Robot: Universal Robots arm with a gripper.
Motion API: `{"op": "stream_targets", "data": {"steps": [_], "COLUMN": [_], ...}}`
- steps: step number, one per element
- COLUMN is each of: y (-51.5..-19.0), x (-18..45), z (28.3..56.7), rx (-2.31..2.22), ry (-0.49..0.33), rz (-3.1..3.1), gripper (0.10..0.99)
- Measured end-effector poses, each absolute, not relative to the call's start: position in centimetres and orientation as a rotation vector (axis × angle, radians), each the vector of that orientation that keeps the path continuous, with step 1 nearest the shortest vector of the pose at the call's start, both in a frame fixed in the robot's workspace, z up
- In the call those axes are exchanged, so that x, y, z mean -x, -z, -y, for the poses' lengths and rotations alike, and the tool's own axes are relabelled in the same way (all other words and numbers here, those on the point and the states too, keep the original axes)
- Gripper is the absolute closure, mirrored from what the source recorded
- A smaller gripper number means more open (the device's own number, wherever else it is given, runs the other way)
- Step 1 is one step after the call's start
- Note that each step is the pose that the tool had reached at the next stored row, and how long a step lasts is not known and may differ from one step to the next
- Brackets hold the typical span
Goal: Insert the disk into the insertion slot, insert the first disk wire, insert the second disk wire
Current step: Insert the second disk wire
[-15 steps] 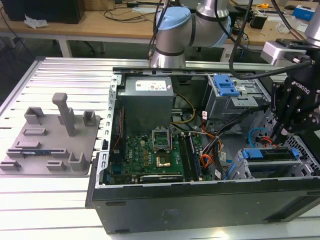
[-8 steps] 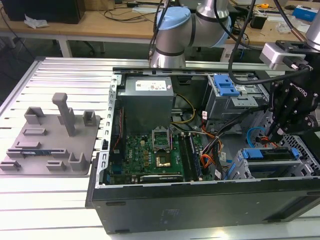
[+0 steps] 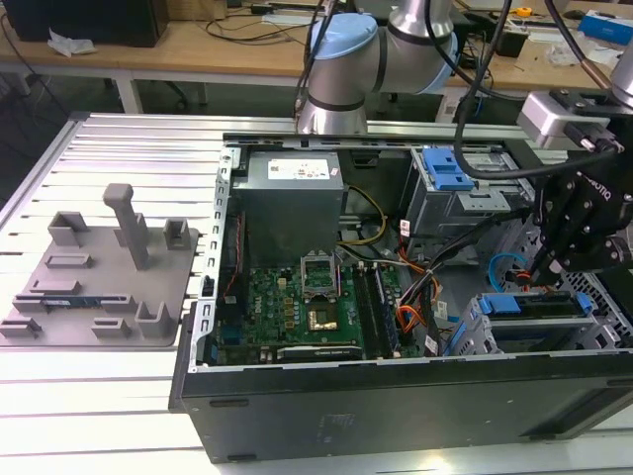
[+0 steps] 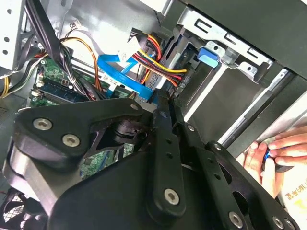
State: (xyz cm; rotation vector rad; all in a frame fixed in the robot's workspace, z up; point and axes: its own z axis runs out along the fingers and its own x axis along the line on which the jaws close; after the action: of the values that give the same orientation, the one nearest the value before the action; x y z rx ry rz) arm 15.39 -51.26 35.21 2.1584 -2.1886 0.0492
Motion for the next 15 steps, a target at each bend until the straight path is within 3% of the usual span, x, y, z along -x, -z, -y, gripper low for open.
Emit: {"op": "stream_targets", "data": {"steps": [15], "y": [-34.96], "x": [-15.48], "z": [51.81], "rx": [-2.159], "ry": [-0.047], "rz": [2.189], "gripper": [0.925]}}
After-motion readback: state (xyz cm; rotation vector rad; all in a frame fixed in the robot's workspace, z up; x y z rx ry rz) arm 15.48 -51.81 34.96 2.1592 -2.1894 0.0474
